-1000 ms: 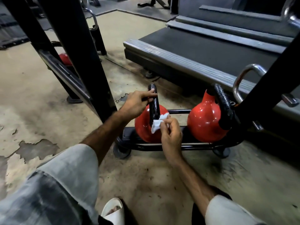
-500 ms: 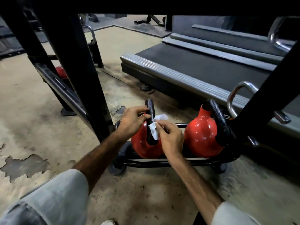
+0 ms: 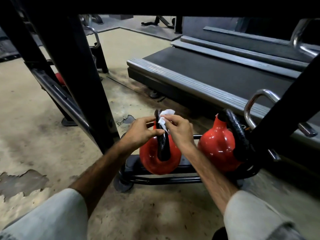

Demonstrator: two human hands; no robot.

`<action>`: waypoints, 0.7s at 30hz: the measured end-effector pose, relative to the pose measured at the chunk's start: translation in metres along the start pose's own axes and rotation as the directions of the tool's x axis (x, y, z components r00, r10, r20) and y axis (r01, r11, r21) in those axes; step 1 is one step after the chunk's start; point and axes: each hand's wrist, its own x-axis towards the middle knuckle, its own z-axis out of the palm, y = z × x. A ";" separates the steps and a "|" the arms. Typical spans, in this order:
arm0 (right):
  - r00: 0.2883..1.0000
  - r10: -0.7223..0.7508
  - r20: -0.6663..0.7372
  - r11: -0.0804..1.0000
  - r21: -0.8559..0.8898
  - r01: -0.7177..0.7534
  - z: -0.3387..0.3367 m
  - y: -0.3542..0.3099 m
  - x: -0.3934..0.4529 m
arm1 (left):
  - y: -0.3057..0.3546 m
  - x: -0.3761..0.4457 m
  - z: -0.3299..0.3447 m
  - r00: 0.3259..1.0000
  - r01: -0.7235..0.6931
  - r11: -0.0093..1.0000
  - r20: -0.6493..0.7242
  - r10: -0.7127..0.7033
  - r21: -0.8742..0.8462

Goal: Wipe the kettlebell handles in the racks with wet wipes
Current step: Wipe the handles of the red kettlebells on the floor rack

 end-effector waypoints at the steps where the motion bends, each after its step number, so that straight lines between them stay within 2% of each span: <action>1: 1.000 -0.009 0.023 0.999 -0.033 0.010 0.003 -0.003 0.009 | -0.002 0.002 0.000 0.999 -0.009 1.000 0.033 0.009 -0.004; 6: 0.988 0.077 0.135 0.984 -0.168 -0.054 0.020 -0.020 0.050 | 0.000 0.004 0.001 1.000 -0.003 1.000 0.020 0.002 0.021; 10: 0.970 0.230 0.074 0.955 -0.208 -0.210 0.015 -0.011 0.054 | 0.000 0.009 -0.001 0.999 -0.031 0.997 0.020 0.029 0.075; 12: 0.964 0.262 0.047 0.944 -0.219 -0.246 0.012 -0.007 0.048 | 0.002 0.009 -0.002 0.998 -0.048 0.994 0.031 0.045 0.096; 15: 0.985 0.164 0.044 0.967 -0.202 -0.152 0.013 -0.014 0.039 | -0.002 0.013 -0.004 0.998 -0.042 0.994 0.044 0.038 0.103; 18: 0.987 -0.038 0.155 0.962 -0.260 0.078 0.017 -0.029 0.043 | -0.005 0.016 -0.005 0.999 -0.022 0.994 0.033 0.019 0.104; 21: 0.968 0.054 0.246 0.955 -0.296 0.022 0.016 -0.029 0.058 | -0.003 0.013 -0.003 1.000 0.022 1.000 0.016 -0.022 0.002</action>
